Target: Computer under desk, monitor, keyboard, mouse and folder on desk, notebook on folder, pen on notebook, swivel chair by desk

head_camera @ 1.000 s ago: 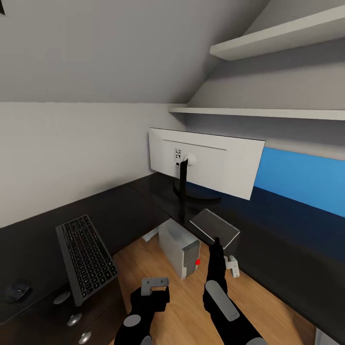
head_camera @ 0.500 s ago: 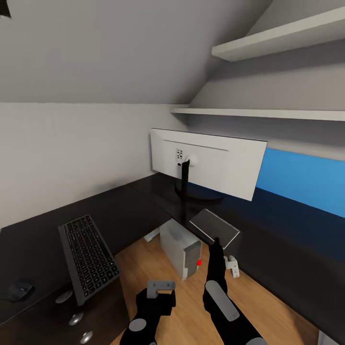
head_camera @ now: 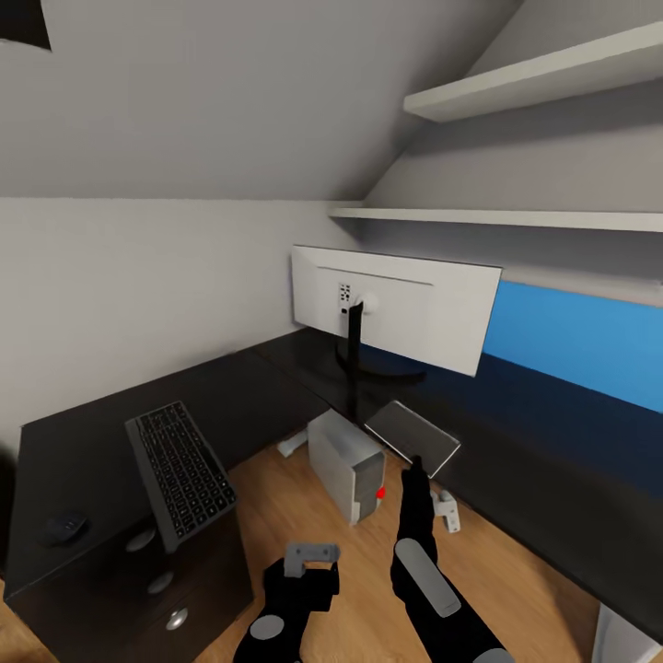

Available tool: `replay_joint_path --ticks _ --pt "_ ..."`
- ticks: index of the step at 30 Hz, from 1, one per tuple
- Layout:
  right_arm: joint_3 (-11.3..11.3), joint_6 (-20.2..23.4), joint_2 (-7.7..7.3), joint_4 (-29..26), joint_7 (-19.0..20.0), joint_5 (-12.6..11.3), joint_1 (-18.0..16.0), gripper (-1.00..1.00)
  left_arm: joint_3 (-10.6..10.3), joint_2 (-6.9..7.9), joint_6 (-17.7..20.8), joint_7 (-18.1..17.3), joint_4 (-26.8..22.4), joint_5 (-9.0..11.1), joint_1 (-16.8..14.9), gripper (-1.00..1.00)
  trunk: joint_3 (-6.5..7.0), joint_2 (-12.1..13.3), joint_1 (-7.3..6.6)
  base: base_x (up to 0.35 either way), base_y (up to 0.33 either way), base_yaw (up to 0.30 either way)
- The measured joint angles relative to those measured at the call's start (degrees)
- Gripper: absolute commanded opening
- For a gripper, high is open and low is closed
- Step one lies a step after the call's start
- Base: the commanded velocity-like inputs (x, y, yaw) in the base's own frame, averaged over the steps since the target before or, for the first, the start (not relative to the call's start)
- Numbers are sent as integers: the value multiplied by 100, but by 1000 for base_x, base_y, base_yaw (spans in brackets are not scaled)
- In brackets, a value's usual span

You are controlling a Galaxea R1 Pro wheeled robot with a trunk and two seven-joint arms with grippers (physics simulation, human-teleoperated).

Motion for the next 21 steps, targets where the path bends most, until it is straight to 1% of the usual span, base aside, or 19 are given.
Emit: replay_joint_path --ticks 3,6,21 --pt "0 143 -9 0 4 4 0 -100 3 0 0 0 4 0 0 100 0 0 -1 -281 -35 0" --pt "-1 213 -7 -1 8 2 4 -100 5 0 0 0 7 0 0 100 0 0 -2 -148 -18 0" --pt "-1 213 23 0 34 2 8 -100 15 8 0 0 0 0 0 100 0 0 -4 -17 -2 0"
